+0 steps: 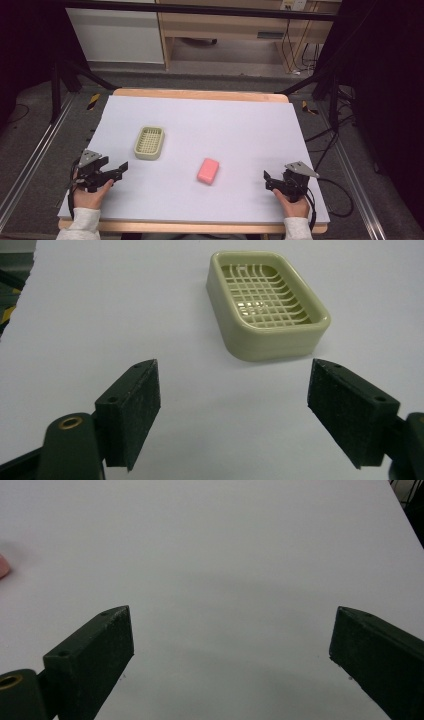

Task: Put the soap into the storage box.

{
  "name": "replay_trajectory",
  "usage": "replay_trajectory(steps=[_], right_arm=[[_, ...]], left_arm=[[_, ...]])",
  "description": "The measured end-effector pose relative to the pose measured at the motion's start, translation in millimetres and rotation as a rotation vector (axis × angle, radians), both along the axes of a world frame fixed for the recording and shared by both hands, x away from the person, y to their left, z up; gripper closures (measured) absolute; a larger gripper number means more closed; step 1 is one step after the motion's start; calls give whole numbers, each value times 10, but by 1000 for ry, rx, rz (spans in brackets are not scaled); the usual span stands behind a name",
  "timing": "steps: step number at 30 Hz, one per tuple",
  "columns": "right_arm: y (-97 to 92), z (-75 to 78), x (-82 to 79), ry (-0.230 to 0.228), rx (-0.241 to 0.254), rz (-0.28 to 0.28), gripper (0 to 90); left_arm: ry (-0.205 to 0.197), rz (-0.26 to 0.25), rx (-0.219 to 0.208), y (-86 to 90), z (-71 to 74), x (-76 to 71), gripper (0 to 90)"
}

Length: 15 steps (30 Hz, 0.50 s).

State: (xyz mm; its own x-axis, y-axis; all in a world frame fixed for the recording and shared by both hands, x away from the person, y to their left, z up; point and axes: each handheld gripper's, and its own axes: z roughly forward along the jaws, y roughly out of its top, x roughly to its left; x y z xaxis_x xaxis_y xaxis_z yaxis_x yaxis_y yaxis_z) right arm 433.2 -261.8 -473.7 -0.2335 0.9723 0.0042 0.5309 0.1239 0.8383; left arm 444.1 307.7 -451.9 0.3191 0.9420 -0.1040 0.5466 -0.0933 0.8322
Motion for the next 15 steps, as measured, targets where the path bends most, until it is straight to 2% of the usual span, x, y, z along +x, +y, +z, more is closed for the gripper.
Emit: replay_trajectory(steps=[2,15], right_arm=[[3,-6,2,10,0,-1,44],[10,-11,-1,1,-6,-6,43]], left_arm=[[-3,-11,1,-23,13,-10,213],[-20,-62,-16,-201,78,-59,234]])
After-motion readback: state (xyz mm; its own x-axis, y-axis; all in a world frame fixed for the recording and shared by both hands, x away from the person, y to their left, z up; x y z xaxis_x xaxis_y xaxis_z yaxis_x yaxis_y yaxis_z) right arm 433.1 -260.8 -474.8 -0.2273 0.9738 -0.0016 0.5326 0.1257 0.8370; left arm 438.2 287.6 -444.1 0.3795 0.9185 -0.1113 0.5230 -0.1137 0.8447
